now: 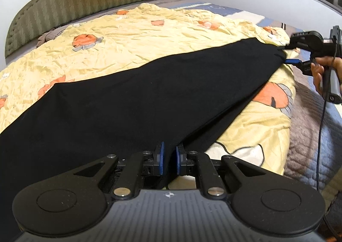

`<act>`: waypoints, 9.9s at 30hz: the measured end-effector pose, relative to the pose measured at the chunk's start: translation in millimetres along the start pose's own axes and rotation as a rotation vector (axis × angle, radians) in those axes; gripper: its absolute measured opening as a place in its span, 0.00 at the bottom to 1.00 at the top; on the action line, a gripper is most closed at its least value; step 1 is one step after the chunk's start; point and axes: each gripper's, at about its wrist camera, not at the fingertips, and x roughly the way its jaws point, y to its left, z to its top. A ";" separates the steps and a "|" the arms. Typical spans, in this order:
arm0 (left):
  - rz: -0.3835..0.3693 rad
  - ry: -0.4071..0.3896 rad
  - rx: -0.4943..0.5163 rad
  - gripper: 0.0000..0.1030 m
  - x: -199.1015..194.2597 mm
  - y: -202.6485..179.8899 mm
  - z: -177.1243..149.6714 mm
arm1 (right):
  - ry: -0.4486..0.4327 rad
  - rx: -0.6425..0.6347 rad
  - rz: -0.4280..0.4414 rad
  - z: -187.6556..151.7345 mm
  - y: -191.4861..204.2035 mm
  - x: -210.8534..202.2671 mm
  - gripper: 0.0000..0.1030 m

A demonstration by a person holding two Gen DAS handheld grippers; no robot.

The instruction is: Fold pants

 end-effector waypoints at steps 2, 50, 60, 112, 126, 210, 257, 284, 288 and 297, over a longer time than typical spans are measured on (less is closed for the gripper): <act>-0.008 0.003 0.013 0.10 -3.2 -1.2 -0.3 | -0.019 0.000 -0.012 1.0 -3.4 -3.8 0.42; -0.058 0.008 0.070 0.11 91.8 -73.0 123.7 | -0.118 -0.253 0.179 9.4 66.1 -31.3 0.10; 0.115 -0.007 0.247 0.32 130.2 -116.1 131.2 | -0.103 -0.339 0.238 3.9 83.5 -52.9 0.07; 0.352 -0.082 -0.239 0.68 -6.8 76.9 41.2 | 0.258 -1.456 0.544 -278.3 185.0 -120.3 0.15; 0.163 0.069 -0.194 0.69 94.6 41.3 82.4 | 0.186 -1.486 0.280 -286.3 171.3 -101.1 0.17; -0.210 0.003 -0.340 0.10 54.5 -11.5 145.0 | -0.031 -1.068 0.127 -226.8 180.3 -92.8 0.71; -0.177 -0.118 -0.406 0.07 -7.5 51.8 118.9 | -0.201 -1.572 0.149 -285.6 195.6 -98.0 0.13; -0.023 -0.184 -0.671 0.07 -120.7 254.2 -11.5 | -0.030 -1.644 0.649 -435.2 276.3 -167.6 0.12; 0.009 -0.185 -0.713 0.07 -128.2 275.8 -32.0 | -0.004 -1.666 0.705 -471.6 289.3 -176.9 0.12; 0.059 -0.172 -0.786 0.07 -135.9 307.1 -72.9 | 0.053 -1.731 0.777 -511.7 315.7 -169.0 0.12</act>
